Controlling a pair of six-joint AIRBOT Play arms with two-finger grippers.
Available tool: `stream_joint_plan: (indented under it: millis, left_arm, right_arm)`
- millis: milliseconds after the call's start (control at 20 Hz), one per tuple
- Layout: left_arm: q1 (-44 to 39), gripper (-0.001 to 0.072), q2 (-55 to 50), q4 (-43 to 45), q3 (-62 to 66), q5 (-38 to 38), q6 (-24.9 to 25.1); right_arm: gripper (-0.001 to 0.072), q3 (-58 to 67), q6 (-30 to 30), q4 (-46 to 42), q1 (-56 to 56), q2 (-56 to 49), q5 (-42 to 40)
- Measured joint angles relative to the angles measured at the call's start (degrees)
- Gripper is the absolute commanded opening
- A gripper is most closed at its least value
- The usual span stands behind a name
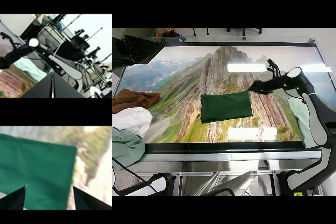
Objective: Fold the shirts.
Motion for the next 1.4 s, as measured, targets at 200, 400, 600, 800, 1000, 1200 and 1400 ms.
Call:
stream_joint_plan:
  millis: [200, 400, 600, 800, 1000, 1200, 1400]
  left_arm:
    - [-0.2, 0.0023, 0.0, -0.2, -0.1, -0.3, 0.0]
    - [-0.3, 0.0024, 0.0, -0.1, -0.1, -1.0, 0.1]
    - [-0.3, 0.0023, 0.0, 0.1, -0.1, -1.3, 0.2]
    - [-0.3, 0.0023, 0.0, 0.0, -0.1, -1.5, 0.2]
    - [-0.3, 0.0023, 0.0, 0.0, -0.1, -1.5, 0.1]
    - [-0.3, 0.0023, 0.0, 0.0, -0.1, -2.0, 0.0]
    - [-0.3, 0.0024, 0.0, 0.0, -0.1, -2.7, 0.0]
  right_arm:
    - [0.0632, -1.7, 0.0, 0.2, -1.2, -4.1, 2.0]
    - [0.0624, -2.1, -2.8, 5.2, 0.7, -8.3, 2.4]
    - [0.0221, -2.2, -4.1, 8.2, 3.0, -11.1, 1.3]
    - [0.0027, -2.3, -6.2, 9.4, 3.7, -11.7, 0.4]
    - [0.0027, -0.5, -7.5, 12.4, 2.1, -6.7, 1.1]
    - [0.0027, 1.9, -5.5, 16.5, -3.5, 1.9, 1.3]
    - [0.0027, 2.7, -1.0, 18.5, -12.7, 9.7, -2.0]
